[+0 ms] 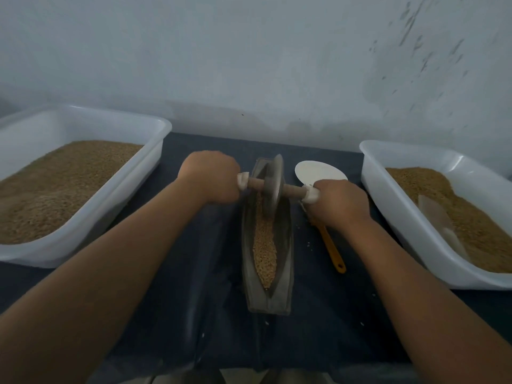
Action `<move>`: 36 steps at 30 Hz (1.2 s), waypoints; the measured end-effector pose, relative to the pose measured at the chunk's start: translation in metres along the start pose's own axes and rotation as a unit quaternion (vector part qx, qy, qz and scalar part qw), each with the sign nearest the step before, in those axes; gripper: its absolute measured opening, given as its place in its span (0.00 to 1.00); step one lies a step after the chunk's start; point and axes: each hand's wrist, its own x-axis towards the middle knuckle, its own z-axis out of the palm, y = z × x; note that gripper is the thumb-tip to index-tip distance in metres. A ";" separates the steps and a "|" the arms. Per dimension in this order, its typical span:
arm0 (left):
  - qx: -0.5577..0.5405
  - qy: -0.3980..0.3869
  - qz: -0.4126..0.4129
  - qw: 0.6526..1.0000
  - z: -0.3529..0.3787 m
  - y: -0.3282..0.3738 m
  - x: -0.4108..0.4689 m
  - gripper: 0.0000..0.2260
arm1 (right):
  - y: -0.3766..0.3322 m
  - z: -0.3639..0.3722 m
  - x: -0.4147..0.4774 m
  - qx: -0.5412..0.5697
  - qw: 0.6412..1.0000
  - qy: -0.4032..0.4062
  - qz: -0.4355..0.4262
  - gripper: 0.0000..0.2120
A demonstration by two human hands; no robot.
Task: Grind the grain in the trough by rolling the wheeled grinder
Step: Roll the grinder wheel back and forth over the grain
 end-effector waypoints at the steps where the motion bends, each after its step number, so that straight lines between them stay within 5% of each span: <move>1: 0.001 -0.003 0.007 1.000 -0.002 0.001 -0.007 0.09 | 0.002 -0.004 -0.005 0.005 0.999 -0.034 -0.007 0.20; 4: 0.009 0.001 0.027 1.000 0.005 0.004 -0.056 0.08 | 0.013 -0.024 -0.043 0.037 0.988 -0.139 -0.050 0.15; 9: -0.001 0.029 0.038 0.999 0.017 -0.004 -0.104 0.11 | 0.016 -0.049 -0.076 0.069 0.976 -0.187 -0.092 0.20; 13: -0.024 0.004 -0.007 1.000 0.021 -0.001 -0.055 0.08 | 0.006 -0.025 -0.039 -0.010 0.997 -0.043 -0.070 0.15; 15: -0.036 0.015 -0.042 0.998 0.023 -0.003 -0.023 0.10 | 0.001 -0.012 -0.015 -0.019 0.997 0.053 -0.057 0.20; 17: -0.041 0.028 -0.056 0.997 0.025 -0.005 -0.005 0.10 | -0.003 -0.007 0.005 -0.015 0.997 0.067 -0.044 0.22; 20: -0.037 0.028 -0.044 0.998 0.023 -0.002 -0.014 0.09 | -0.001 -0.013 0.010 -0.030 0.999 0.016 -0.039 0.19; 24: -0.014 0.016 0.009 1.000 0.016 0.003 -0.071 0.09 | 0.013 -0.033 -0.039 0.021 0.986 -0.152 -0.071 0.12; 28: 0.010 0.038 0.034 0.999 0.013 0.003 -0.105 0.14 | 0.018 -0.051 -0.076 0.093 0.966 -0.217 -0.107 0.17; 31: 0.010 0.021 0.022 0.999 0.013 0.001 -0.083 0.11 | 0.014 -0.032 -0.058 0.043 0.986 -0.136 -0.082 0.11; 36: 0.000 0.045 -0.027 0.999 0.018 -0.003 -0.011 0.10 | 0.002 -0.001 -0.014 -0.001 0.999 0.035 -0.012 0.16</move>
